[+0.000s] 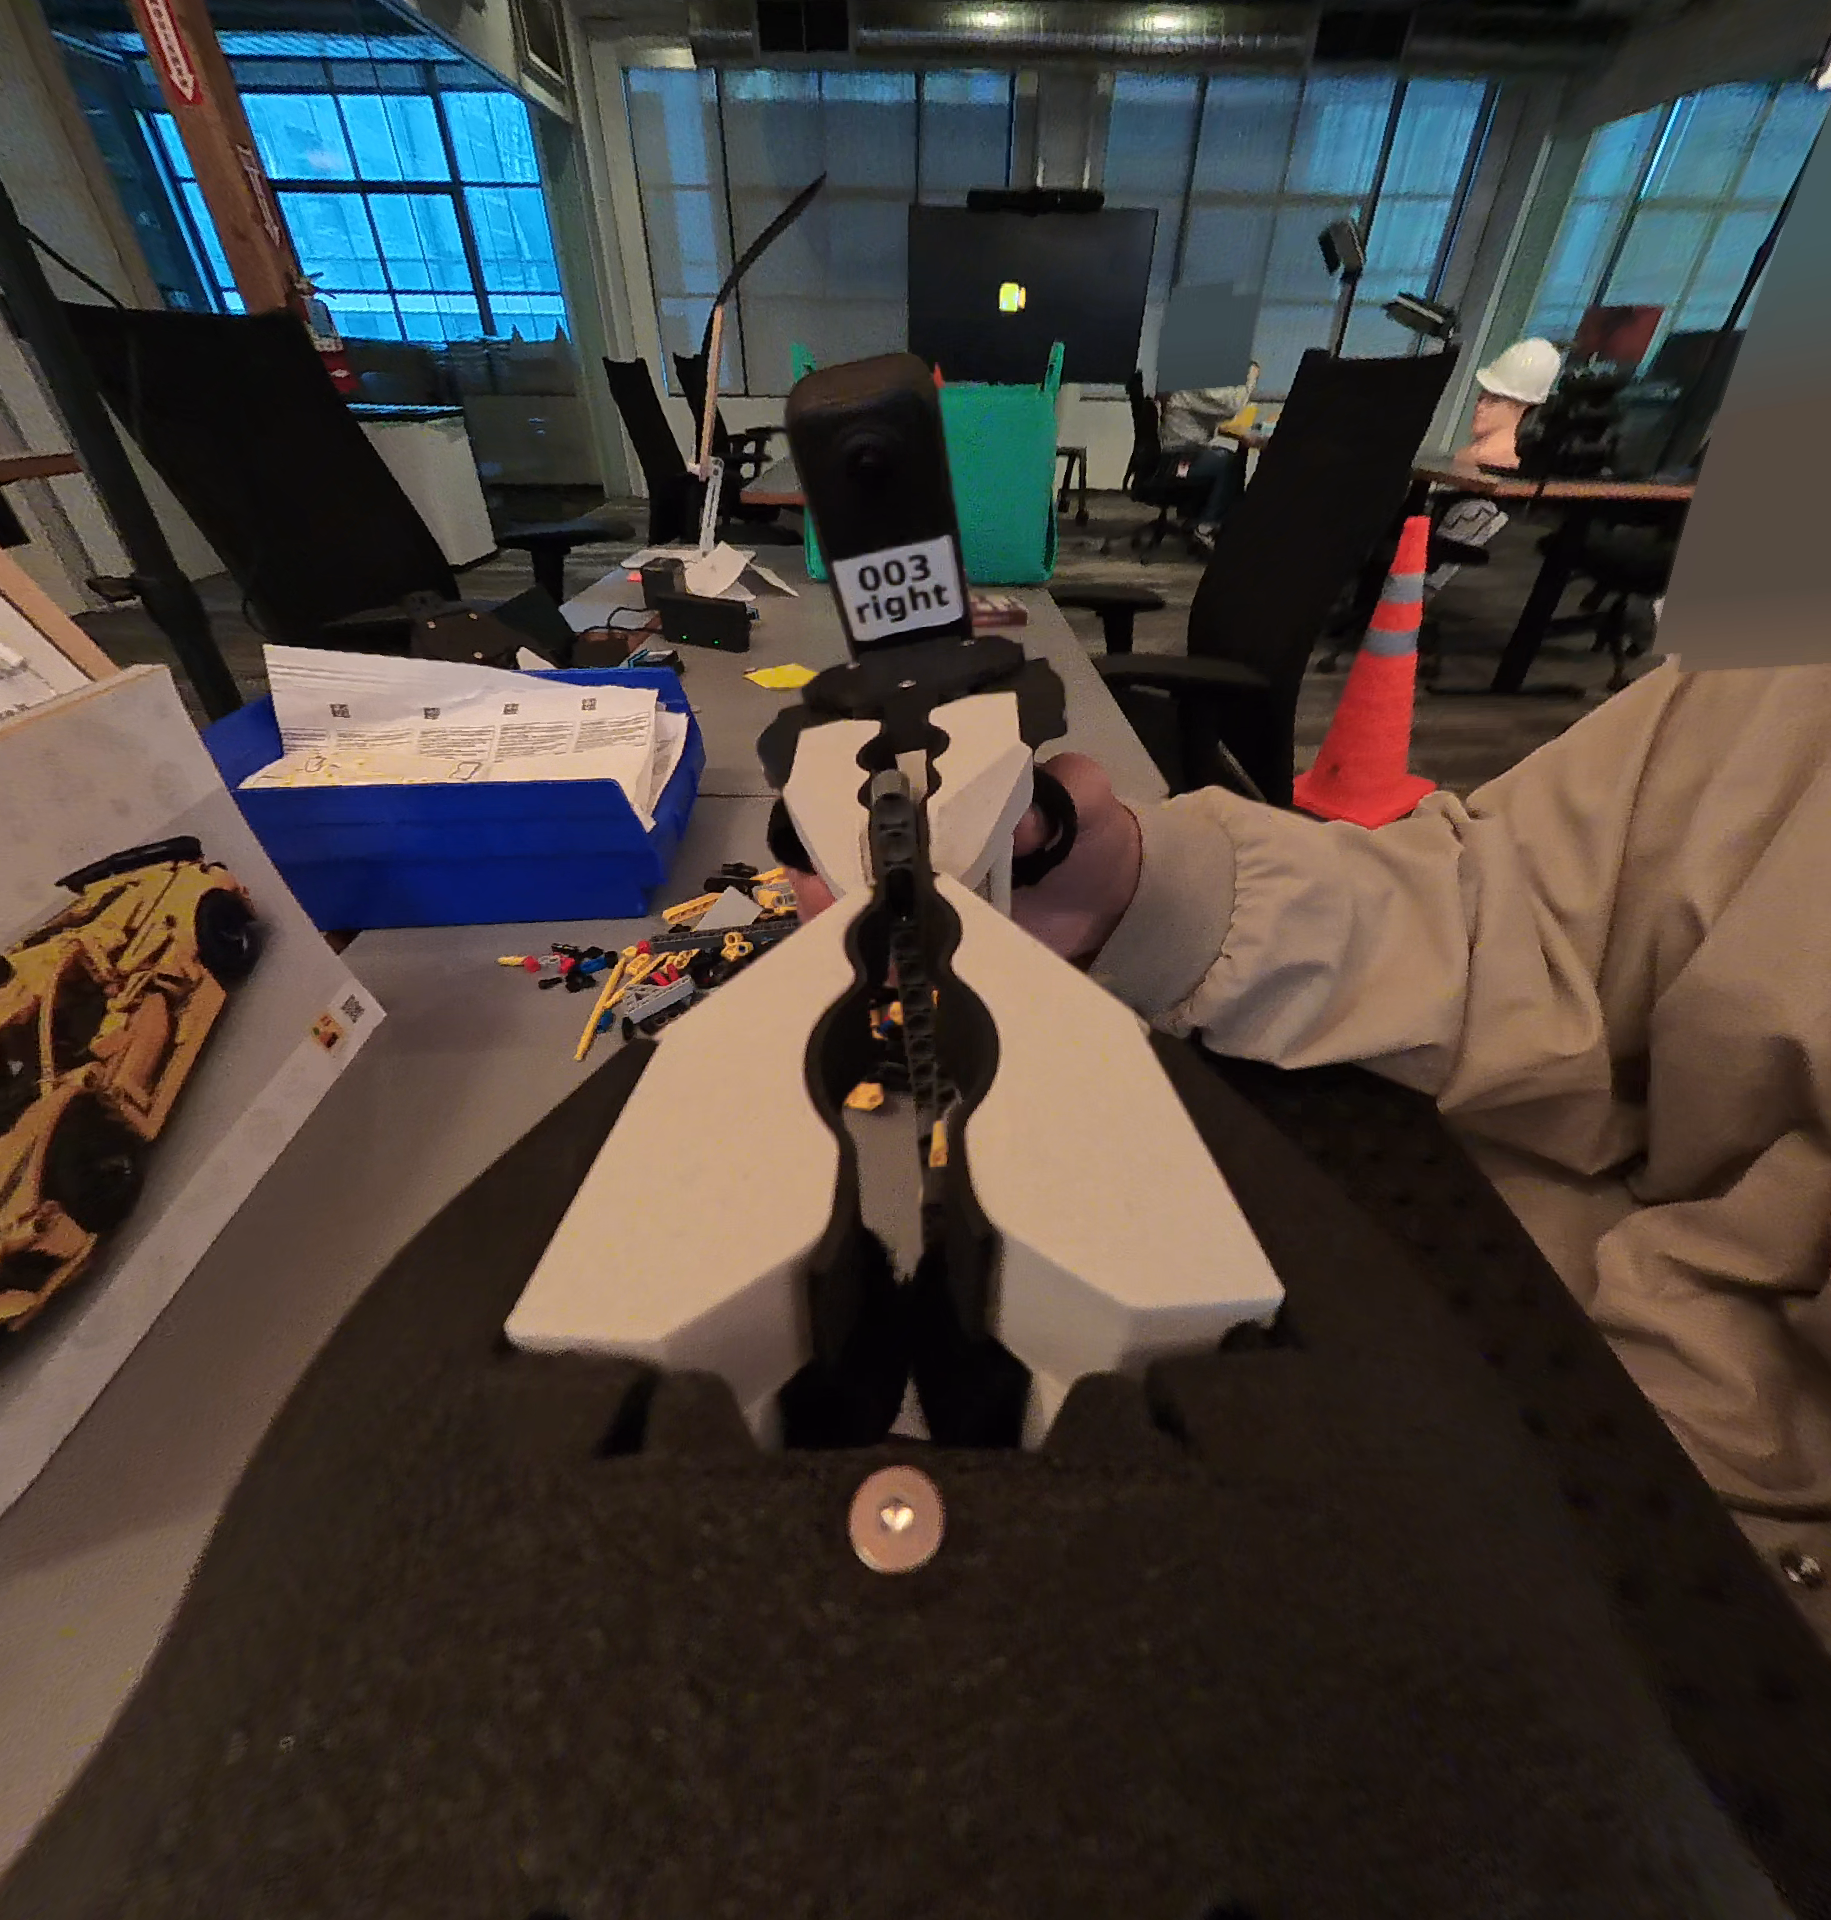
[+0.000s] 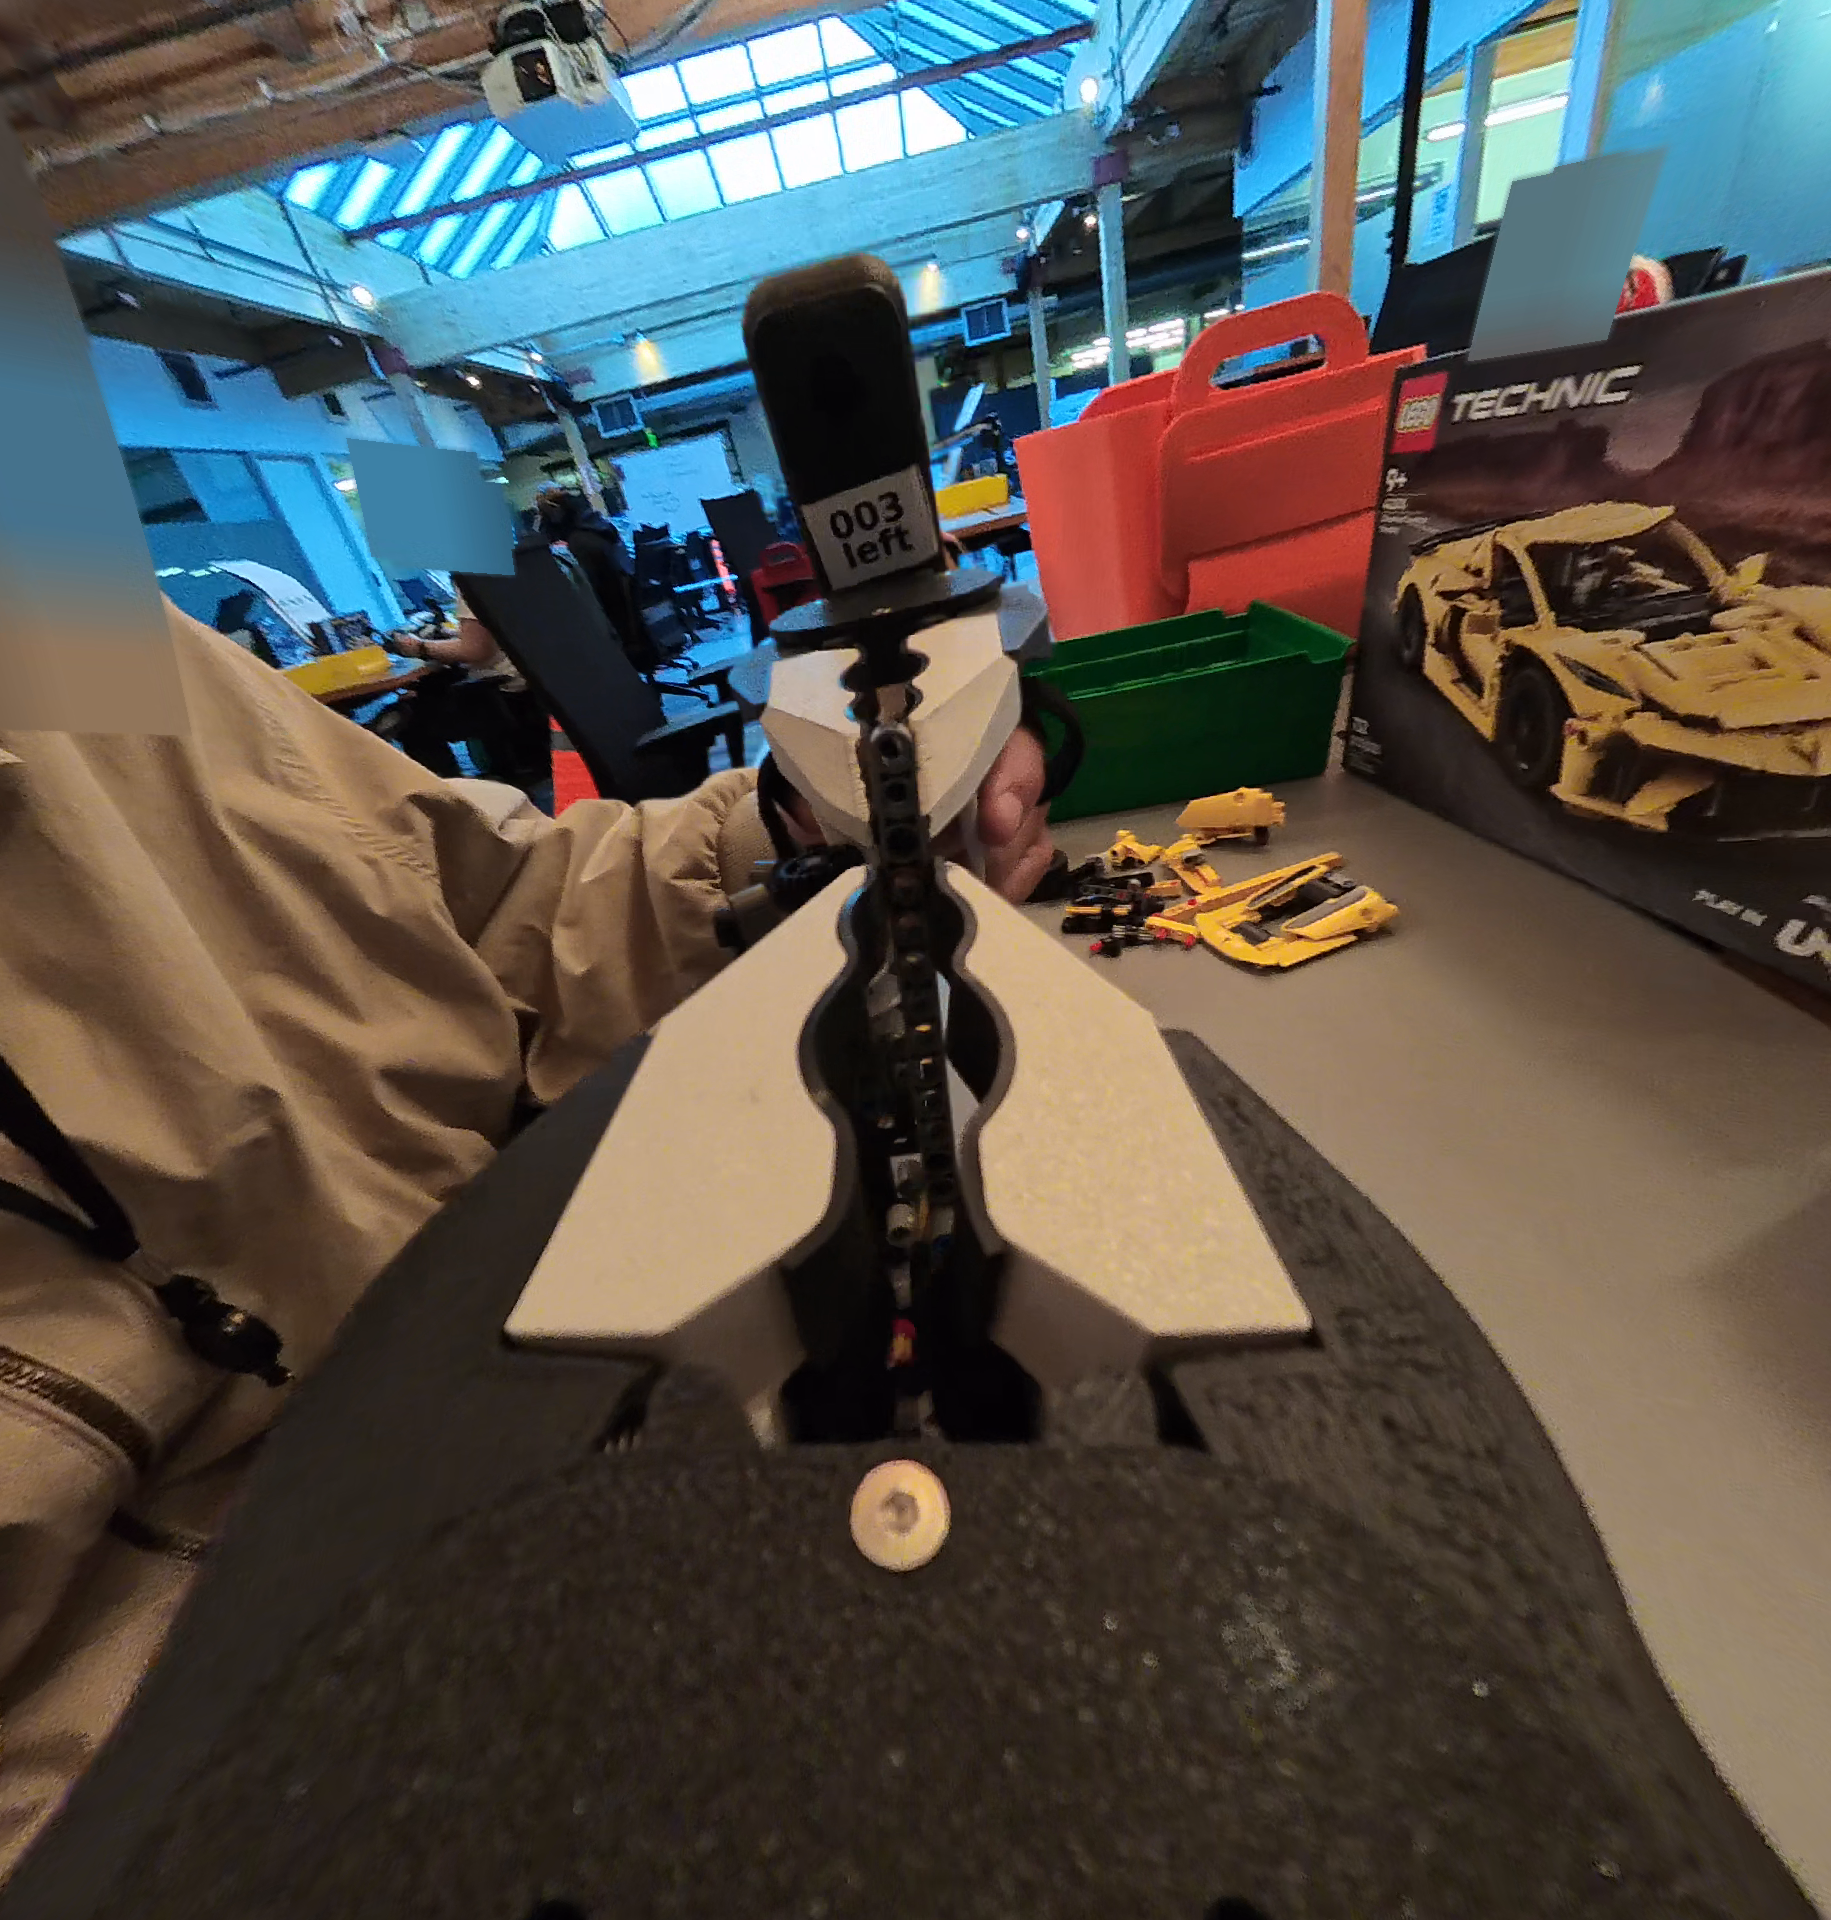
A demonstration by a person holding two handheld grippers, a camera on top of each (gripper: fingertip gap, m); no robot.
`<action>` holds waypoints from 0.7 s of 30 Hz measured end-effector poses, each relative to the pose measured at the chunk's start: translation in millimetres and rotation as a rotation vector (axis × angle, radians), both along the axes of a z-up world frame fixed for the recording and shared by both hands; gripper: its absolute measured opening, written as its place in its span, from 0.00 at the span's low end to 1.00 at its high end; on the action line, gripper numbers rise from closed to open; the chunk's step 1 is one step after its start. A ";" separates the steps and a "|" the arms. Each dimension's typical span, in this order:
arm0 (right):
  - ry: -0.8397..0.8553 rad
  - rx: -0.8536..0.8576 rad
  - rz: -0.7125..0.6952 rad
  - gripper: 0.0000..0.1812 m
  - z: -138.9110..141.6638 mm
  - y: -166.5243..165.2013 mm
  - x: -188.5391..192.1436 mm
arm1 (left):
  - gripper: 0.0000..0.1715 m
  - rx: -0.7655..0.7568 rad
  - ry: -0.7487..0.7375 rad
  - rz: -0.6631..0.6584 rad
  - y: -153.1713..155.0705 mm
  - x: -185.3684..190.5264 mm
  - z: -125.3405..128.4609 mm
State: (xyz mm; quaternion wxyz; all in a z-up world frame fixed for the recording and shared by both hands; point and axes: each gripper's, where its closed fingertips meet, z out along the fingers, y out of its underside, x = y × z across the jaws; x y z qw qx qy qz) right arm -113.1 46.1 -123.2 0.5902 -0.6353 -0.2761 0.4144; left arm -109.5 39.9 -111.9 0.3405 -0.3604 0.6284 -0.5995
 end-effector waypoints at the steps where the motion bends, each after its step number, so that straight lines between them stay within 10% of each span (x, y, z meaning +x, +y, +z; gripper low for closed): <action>1: 0.000 0.003 0.004 0.03 -0.2 -0.5 -0.1 | 0.03 0.012 -0.001 -0.003 -0.1 -0.3 -0.3; 10: 0.138 0.032 -0.119 0.03 19.1 -6.6 65.2 | 0.02 -0.123 -0.106 0.193 91.8 -43.2 20.2; 21: 0.112 -0.076 -0.198 0.03 9.0 10.4 54.4 | 0.03 -0.105 0.730 0.019 54.9 -36.6 -167.5</action>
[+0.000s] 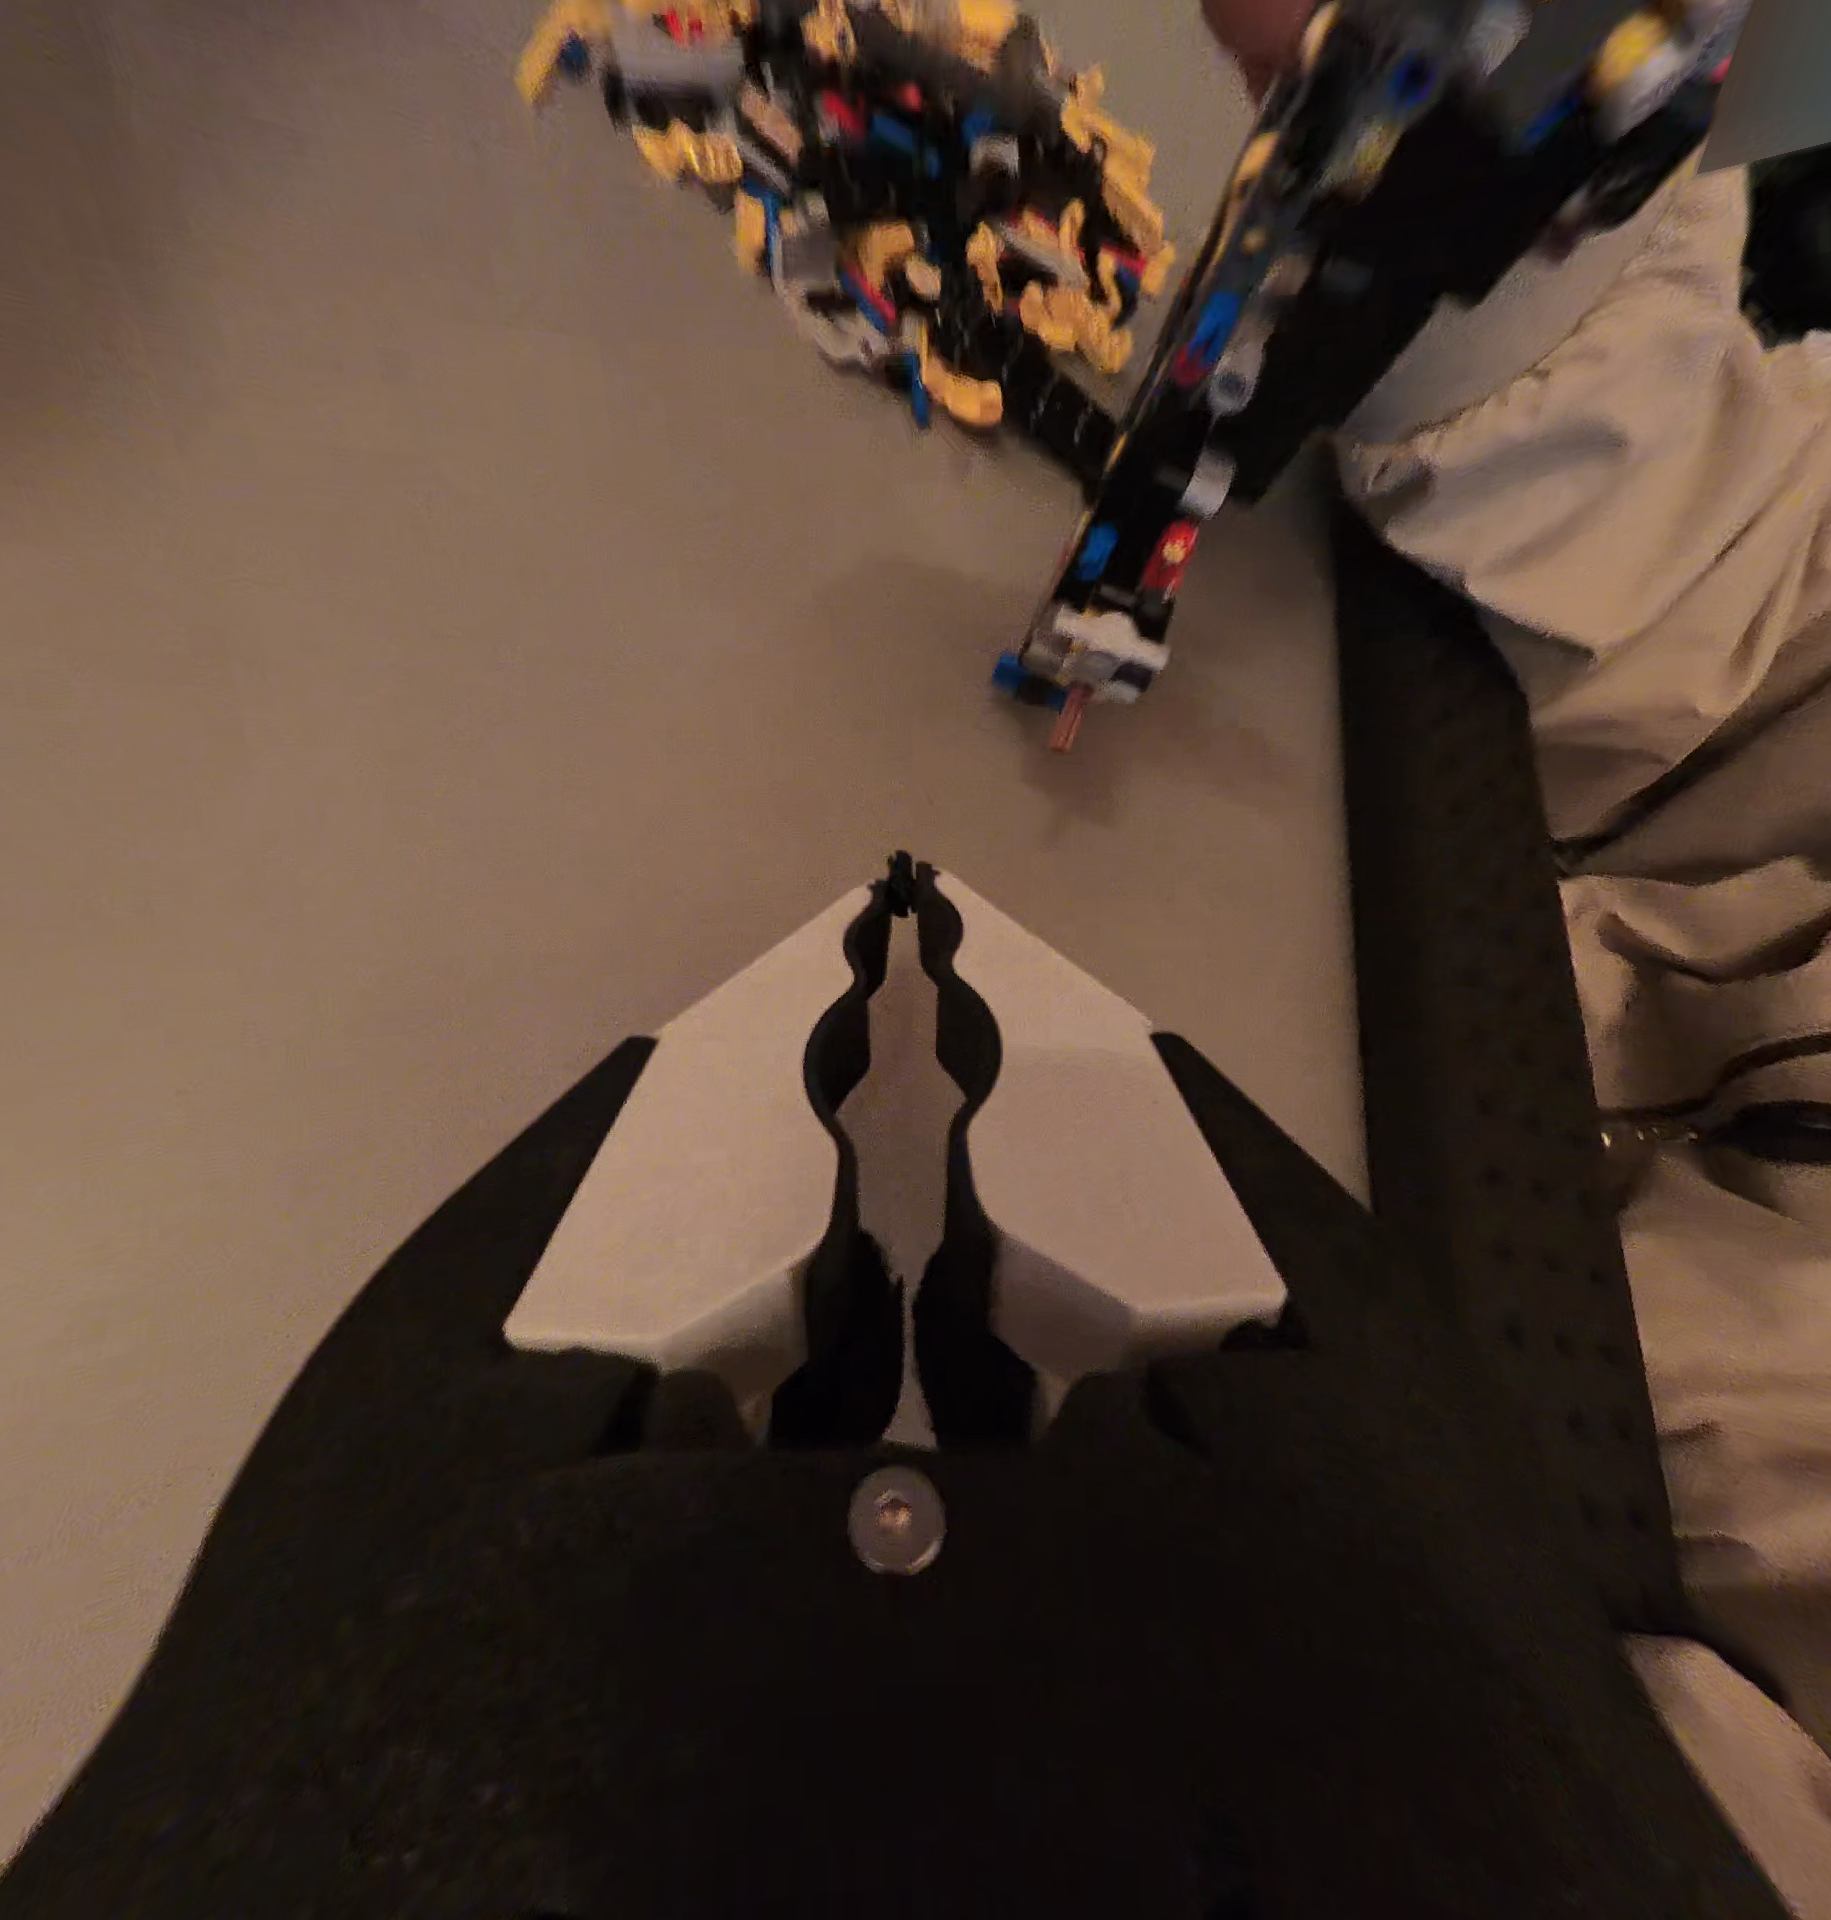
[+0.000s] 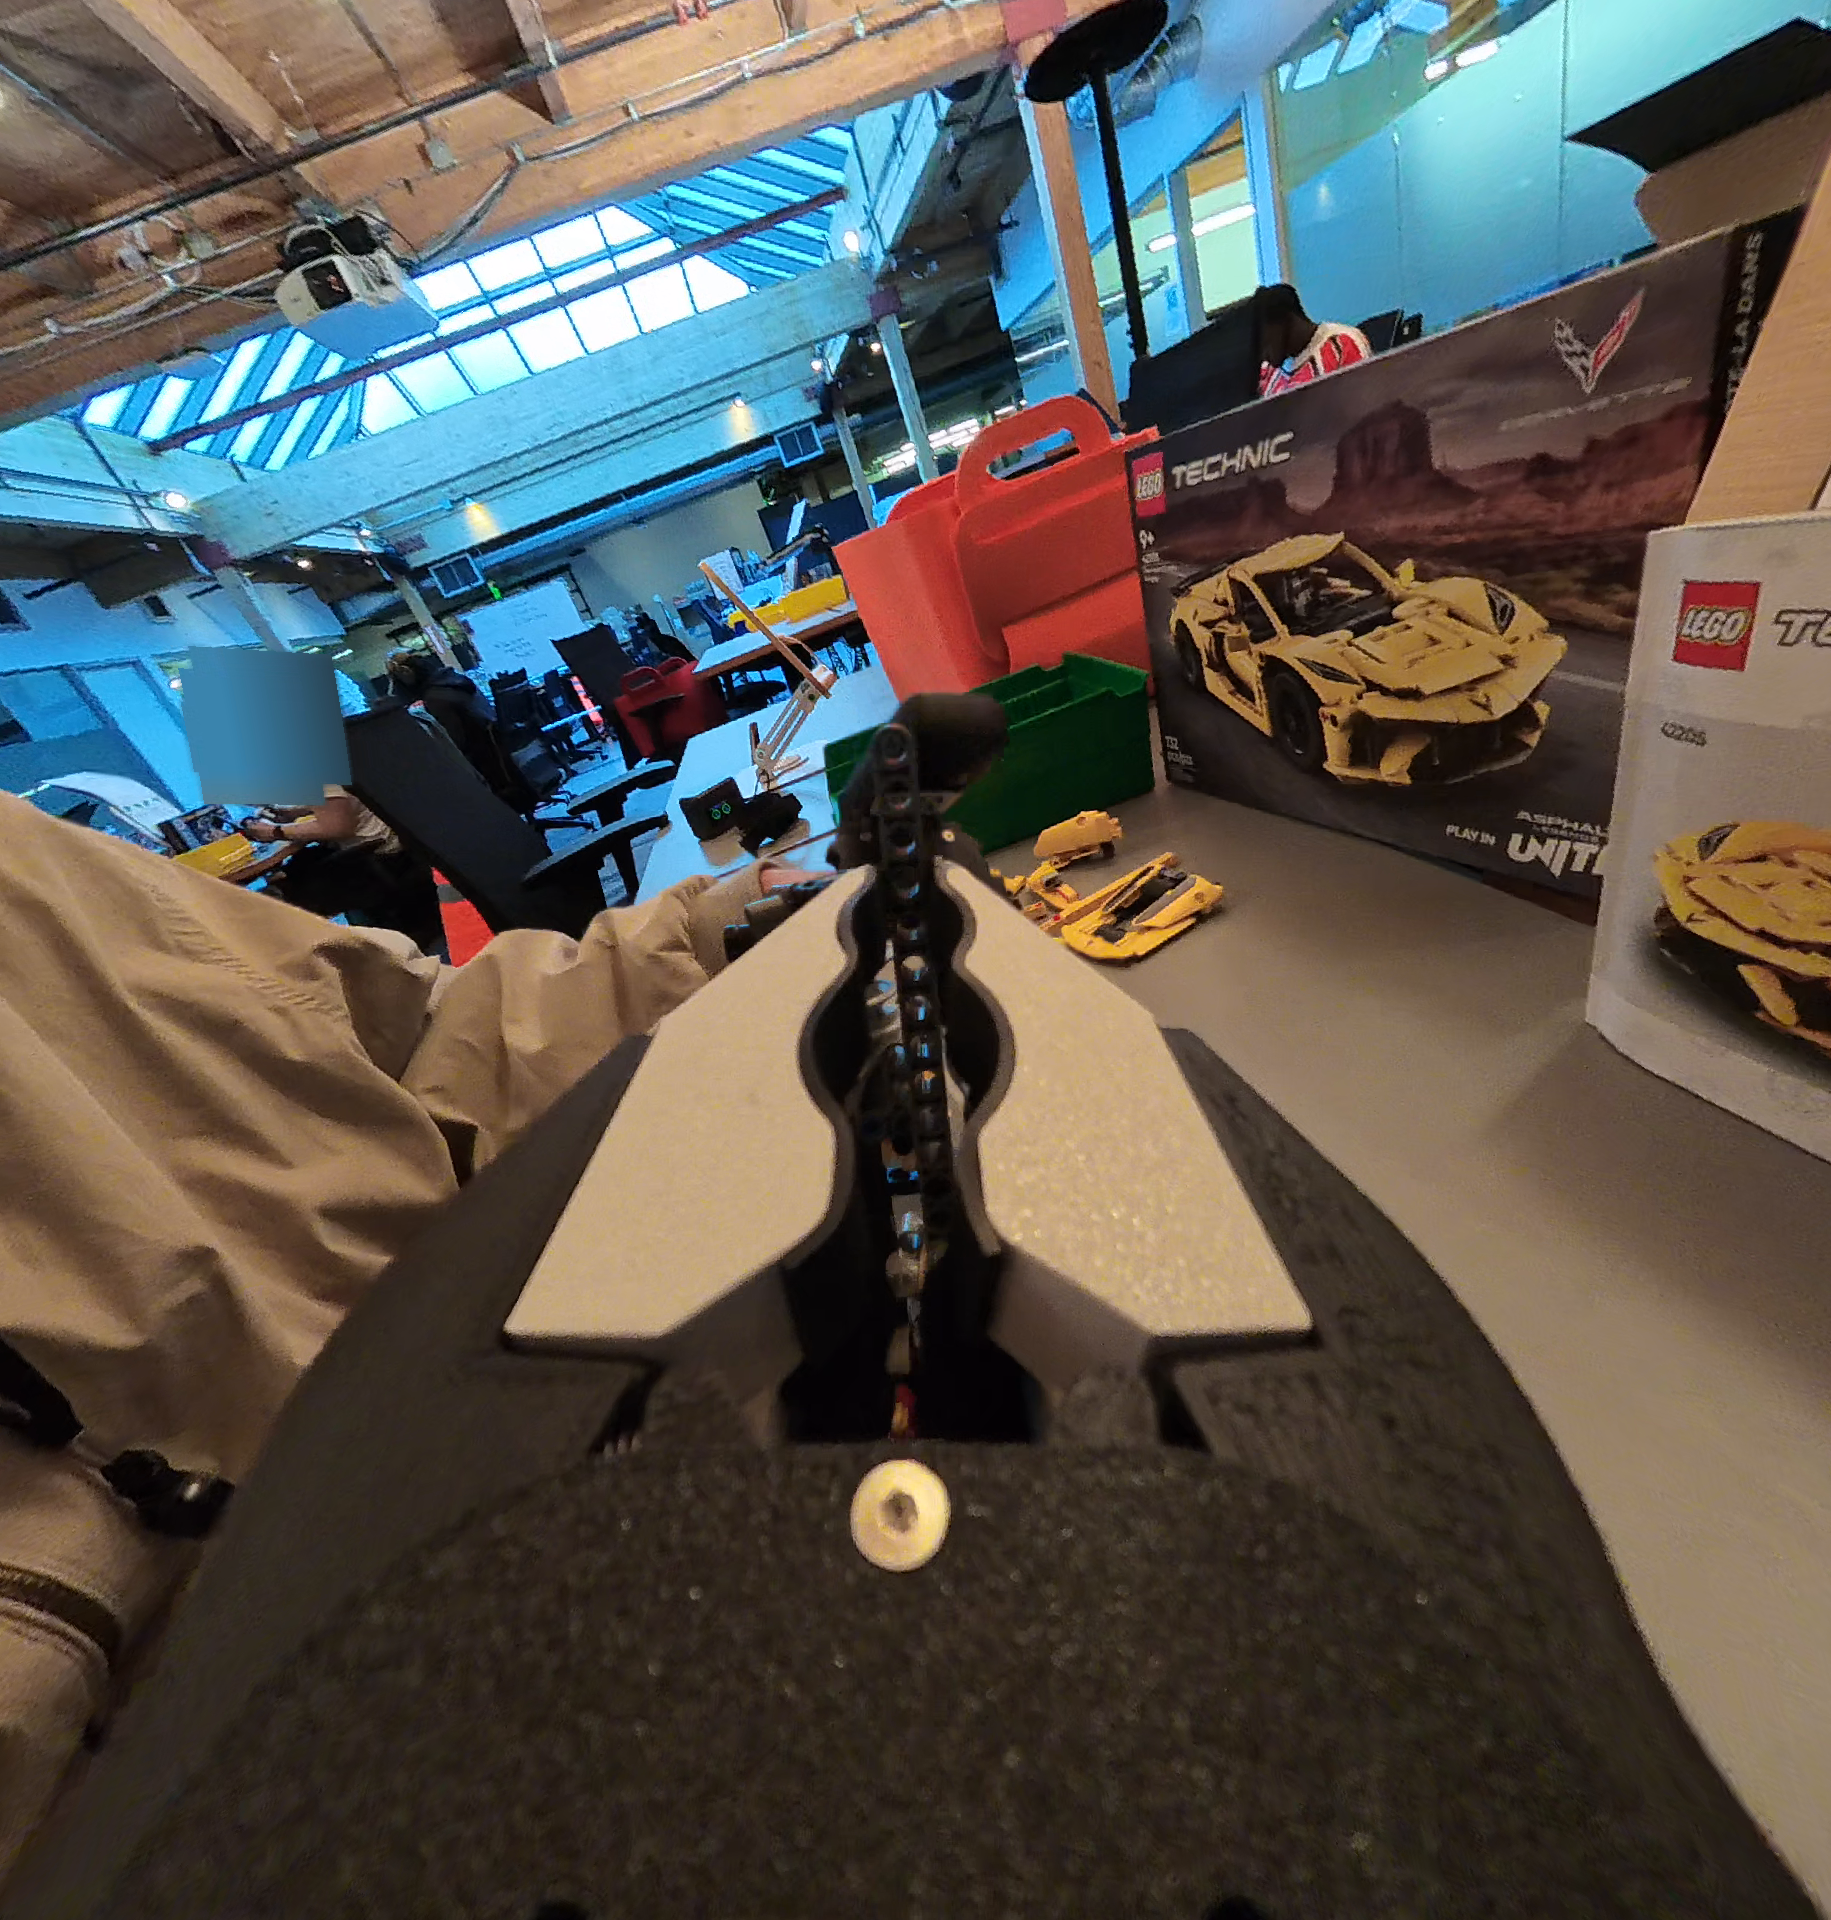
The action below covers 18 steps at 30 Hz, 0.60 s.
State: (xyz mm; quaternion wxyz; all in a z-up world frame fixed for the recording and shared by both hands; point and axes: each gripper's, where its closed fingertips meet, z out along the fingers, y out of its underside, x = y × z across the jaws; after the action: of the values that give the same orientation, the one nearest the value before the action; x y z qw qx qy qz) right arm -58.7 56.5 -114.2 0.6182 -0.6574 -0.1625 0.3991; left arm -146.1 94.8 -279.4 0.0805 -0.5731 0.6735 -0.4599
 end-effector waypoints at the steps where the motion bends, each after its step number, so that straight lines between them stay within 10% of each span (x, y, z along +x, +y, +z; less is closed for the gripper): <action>1: 0.011 -0.017 -0.010 0.03 -0.3 1.7 -1.7 | 0.03 -0.024 0.013 0.003 -1.3 0.8 -4.4; 18: 0.161 -0.178 -0.022 0.03 -24.6 20.6 5.0 | 0.15 0.116 0.073 0.001 -1.9 1.8 -33.0</action>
State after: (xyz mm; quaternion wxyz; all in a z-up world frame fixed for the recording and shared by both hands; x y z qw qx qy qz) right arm -53.7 77.1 -138.8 0.5729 -0.6772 -0.0693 0.4565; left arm -144.3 92.9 -312.5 0.0893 -0.5843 0.7010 -0.3990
